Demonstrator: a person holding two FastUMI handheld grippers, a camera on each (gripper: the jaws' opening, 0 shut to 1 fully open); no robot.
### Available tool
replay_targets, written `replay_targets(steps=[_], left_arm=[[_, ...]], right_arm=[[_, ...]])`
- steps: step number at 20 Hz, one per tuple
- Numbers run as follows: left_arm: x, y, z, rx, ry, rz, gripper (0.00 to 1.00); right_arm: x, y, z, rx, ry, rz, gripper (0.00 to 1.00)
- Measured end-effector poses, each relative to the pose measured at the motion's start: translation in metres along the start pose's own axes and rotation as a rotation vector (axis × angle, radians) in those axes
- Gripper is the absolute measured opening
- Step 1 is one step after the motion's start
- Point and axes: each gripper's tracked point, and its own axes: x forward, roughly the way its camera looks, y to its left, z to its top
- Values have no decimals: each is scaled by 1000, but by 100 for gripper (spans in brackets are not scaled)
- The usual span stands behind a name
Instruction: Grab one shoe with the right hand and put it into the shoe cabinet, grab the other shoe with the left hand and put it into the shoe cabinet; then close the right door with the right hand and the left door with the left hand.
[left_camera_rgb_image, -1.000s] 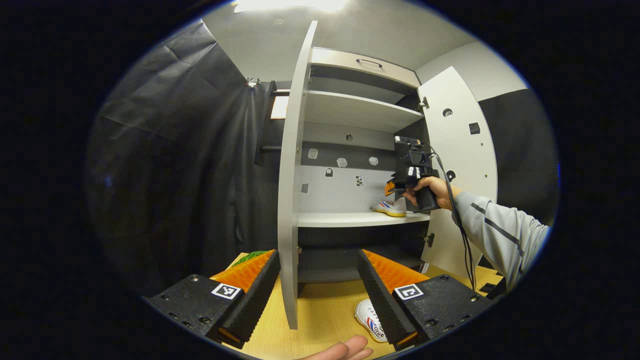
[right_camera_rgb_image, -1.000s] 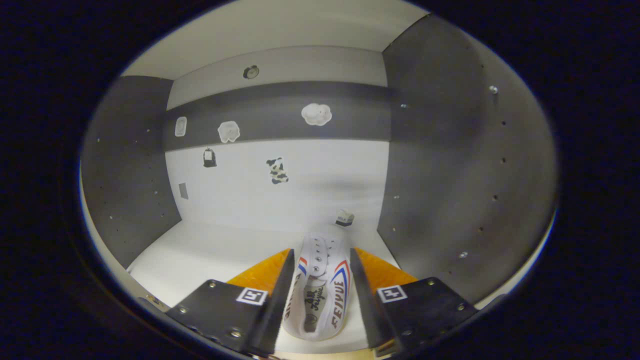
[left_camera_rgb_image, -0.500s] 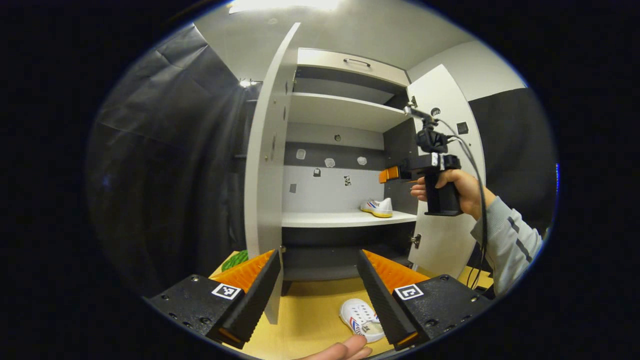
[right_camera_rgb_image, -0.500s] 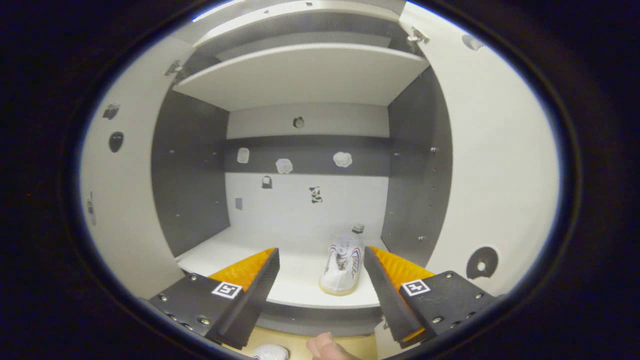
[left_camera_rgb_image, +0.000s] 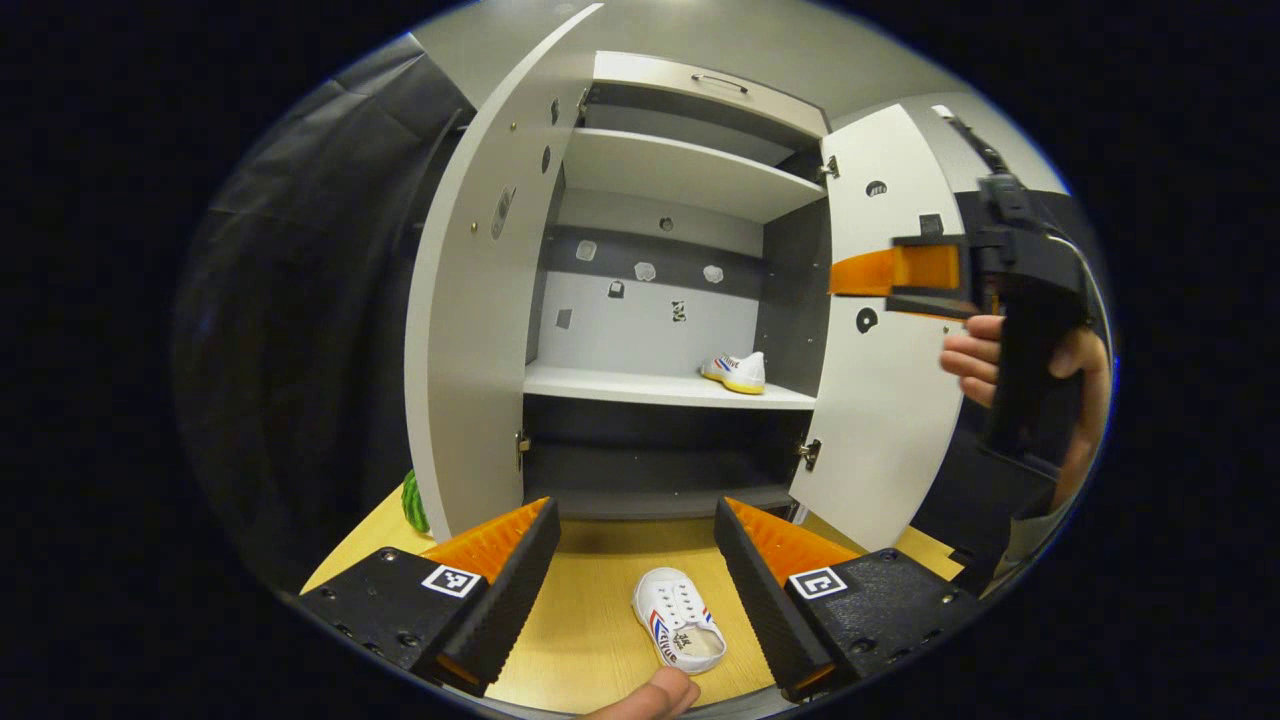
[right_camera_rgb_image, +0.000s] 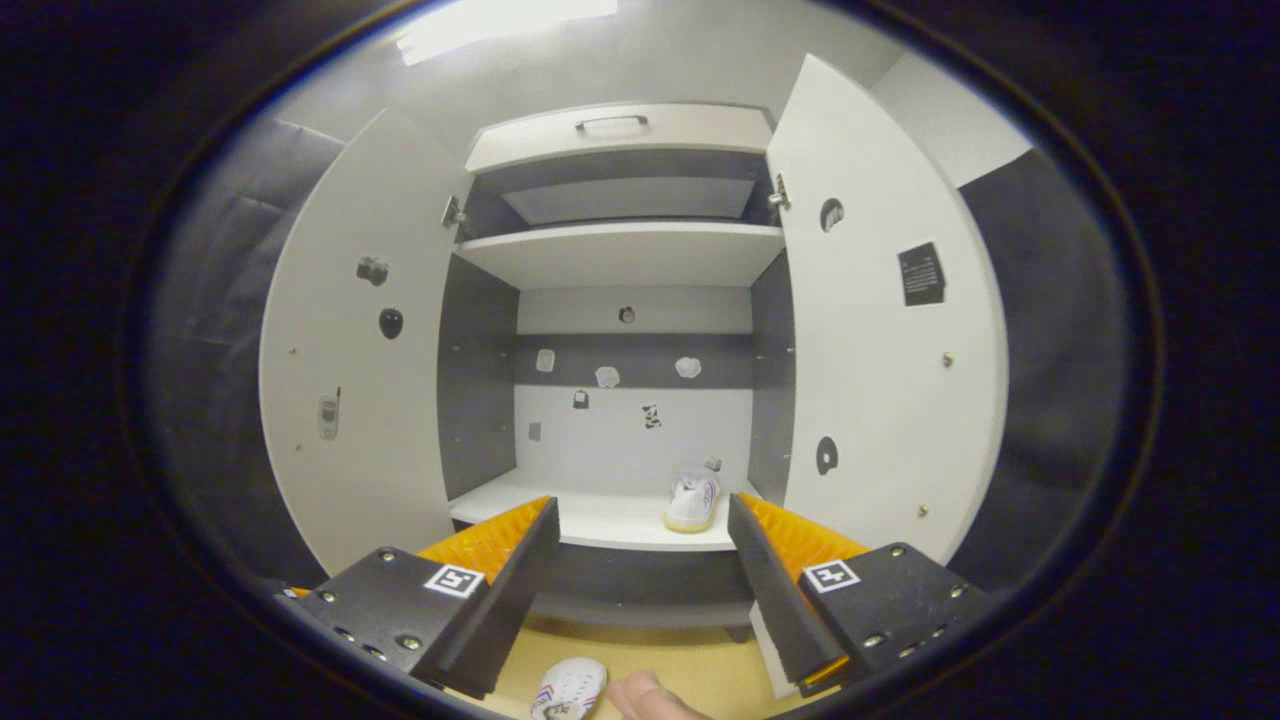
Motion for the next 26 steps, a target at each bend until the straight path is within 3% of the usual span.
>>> replay_targets(steps=[6,16,21,26], left_arm=[[34,1,-71,8,101,32,97],[73,6,-227,0,277,77,98],[85,-2,-261,18,347,63,98],[90,-12,-266,17,383,31,94]], right_arm=[[-52,-23,-12,19,-38,-29,100],[-84,-38,-27,81,-65,-36,98],[-89,-36,-33,72,-67,-31,98],[-93,-38,-30,84,-82,-29,100]])
